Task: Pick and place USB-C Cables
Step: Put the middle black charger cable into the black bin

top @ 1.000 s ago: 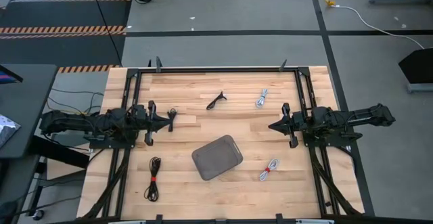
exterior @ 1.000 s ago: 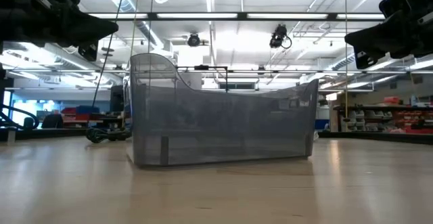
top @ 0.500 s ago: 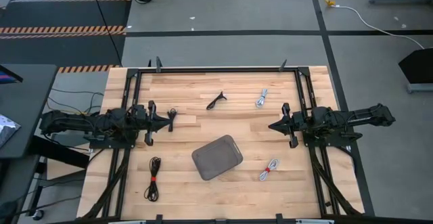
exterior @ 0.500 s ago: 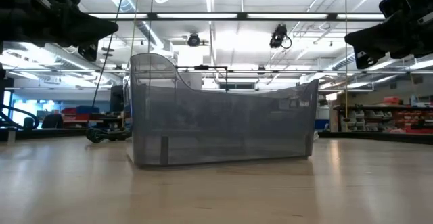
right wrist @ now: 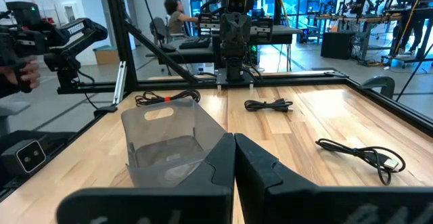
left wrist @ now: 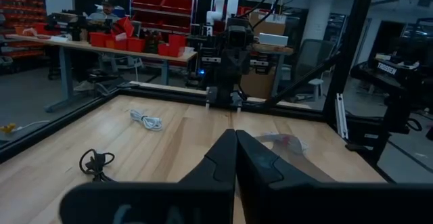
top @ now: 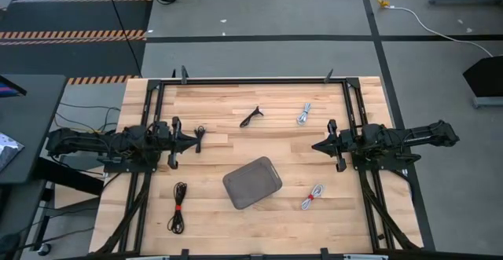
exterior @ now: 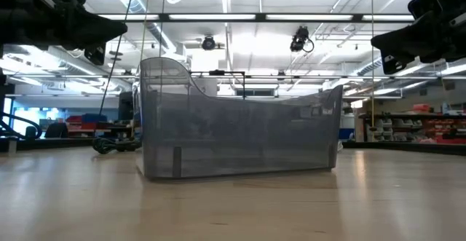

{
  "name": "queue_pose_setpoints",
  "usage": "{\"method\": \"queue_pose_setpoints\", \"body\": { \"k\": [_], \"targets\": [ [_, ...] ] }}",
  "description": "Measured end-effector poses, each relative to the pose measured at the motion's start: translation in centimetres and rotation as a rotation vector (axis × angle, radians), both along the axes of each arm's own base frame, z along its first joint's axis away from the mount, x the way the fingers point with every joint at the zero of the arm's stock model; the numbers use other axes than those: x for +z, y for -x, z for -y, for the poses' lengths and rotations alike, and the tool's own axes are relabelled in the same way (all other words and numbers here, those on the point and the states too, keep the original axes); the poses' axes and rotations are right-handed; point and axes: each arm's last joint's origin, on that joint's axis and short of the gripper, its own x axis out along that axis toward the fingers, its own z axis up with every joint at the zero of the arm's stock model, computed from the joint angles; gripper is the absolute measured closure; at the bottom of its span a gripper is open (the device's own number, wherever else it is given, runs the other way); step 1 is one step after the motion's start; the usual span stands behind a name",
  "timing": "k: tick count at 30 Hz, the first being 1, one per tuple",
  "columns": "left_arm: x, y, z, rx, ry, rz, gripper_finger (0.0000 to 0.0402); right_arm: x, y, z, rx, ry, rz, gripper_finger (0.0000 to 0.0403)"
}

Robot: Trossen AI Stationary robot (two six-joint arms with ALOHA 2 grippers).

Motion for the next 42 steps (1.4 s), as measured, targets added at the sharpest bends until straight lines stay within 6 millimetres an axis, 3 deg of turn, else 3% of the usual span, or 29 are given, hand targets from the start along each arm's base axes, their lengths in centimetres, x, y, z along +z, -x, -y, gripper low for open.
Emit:
{"method": "queue_pose_setpoints", "body": {
  "k": [3, 10, 18, 26, 34, 38, 42],
  "targets": [
    [0.0, 0.0, 0.0, -0.004, 0.038, 0.003, 0.0392, 0.0, 0.0, 0.0, 0.0, 0.0, 0.0, 0.0389],
    [0.0, 0.0, 0.0, -0.027, 0.321, 0.027, 0.0392, 0.0, 0.0, 0.0, 0.0, 0.0, 0.001, 0.0389],
    [0.1, 0.0, 0.0, -0.035, 0.39, 0.047, 0.0392, 0.5, 0.0, 0.0, 0.001, -0.058, 0.052, 0.0389],
    [1.1, 0.2, -0.1, -0.03, 0.362, 0.154, 0.0392, 2.1, 0.2, 0.0, -0.011, -0.009, 0.216, 0.0389],
    [1.4, 0.2, -0.1, 0.006, 0.21, 0.163, 0.0392, 2.6, 0.3, 0.1, -0.035, 0.09, 0.279, 0.0389],
    [2.5, 0.5, -0.3, 0.057, 0.156, 0.266, 0.0391, 2.8, 0.4, 0.3, -0.112, 0.142, 0.297, 0.0389],
    [4.3, 0.6, -0.4, 0.137, 0.097, 0.222, 0.0363, 2.8, 0.4, 0.5, -0.201, 0.168, 0.284, 0.0385]
  ]
}}
